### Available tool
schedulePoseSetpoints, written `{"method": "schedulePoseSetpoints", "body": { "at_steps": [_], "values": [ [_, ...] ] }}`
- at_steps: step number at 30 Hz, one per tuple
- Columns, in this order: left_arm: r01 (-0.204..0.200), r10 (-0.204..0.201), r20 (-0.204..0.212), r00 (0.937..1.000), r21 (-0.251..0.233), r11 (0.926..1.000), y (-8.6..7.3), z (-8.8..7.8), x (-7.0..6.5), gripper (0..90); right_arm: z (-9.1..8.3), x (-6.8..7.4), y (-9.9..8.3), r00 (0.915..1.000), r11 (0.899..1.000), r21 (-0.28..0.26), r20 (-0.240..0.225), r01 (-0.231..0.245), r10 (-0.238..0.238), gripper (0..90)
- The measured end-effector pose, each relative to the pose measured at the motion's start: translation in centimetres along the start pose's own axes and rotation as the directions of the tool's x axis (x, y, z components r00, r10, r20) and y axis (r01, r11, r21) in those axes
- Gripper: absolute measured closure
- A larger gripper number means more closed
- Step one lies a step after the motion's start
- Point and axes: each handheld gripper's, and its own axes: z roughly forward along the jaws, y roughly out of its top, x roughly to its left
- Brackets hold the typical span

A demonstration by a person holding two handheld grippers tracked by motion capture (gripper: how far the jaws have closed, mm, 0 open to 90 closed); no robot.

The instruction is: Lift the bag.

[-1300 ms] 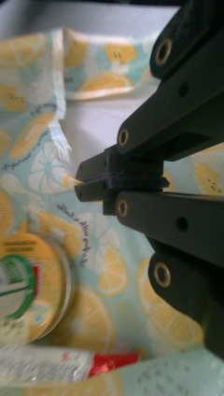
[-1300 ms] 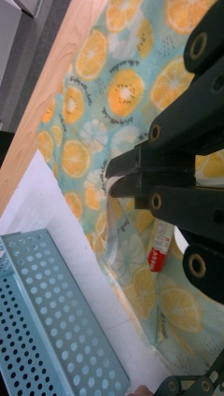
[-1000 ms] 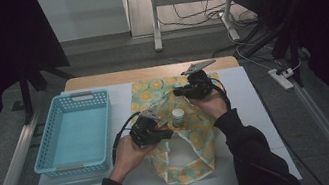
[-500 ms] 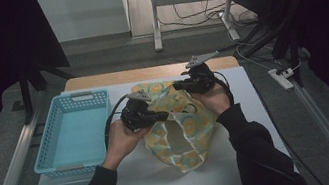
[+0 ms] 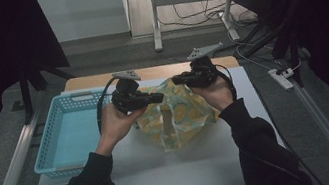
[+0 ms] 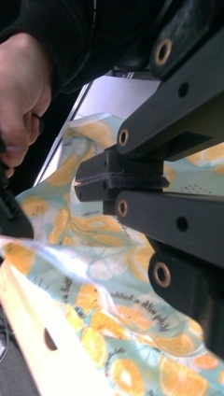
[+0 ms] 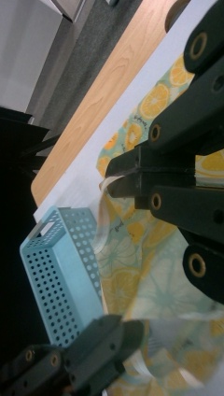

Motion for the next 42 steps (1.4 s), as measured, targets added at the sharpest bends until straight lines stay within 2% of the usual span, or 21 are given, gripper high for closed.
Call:
{"method": "schedulePoseSetpoints", "body": {
  "at_steps": [14, 19, 27, 42],
  "values": [
    [-0.031, 0.03, -0.016, 0.9994, -0.075, 0.9967, 4.6, -2.6, -0.2, 90.0, -2.0, 0.9, 3.2, 0.9994, 0.999, -0.027, -0.017, 0.029, -0.03, 90.0],
    [-0.048, 0.045, -0.038, 0.9982, -0.087, 0.995, 6.1, -3.4, -0.6, 90.0, -2.6, 1.1, 4.1, 0.9991, 0.998, -0.041, -0.018, 0.037, -0.038, 90.0],
    [-0.049, 0.045, -0.034, 0.9984, -0.126, 0.9909, 8.0, -4.6, -0.9, 90.0, -4.1, 1.5, 5.7, 0.9984, 0.996, -0.068, -0.008, 0.055, -0.055, 90.0],
    [-0.092, 0.078, -0.086, 0.9933, -0.178, 0.9796, 10.8, -6.9, -1.5, 90.0, -6.2, 2.2, 9.1, 0.9962, 0.988, -0.124, 0.022, 0.087, -0.085, 90.0]
  ]
}}
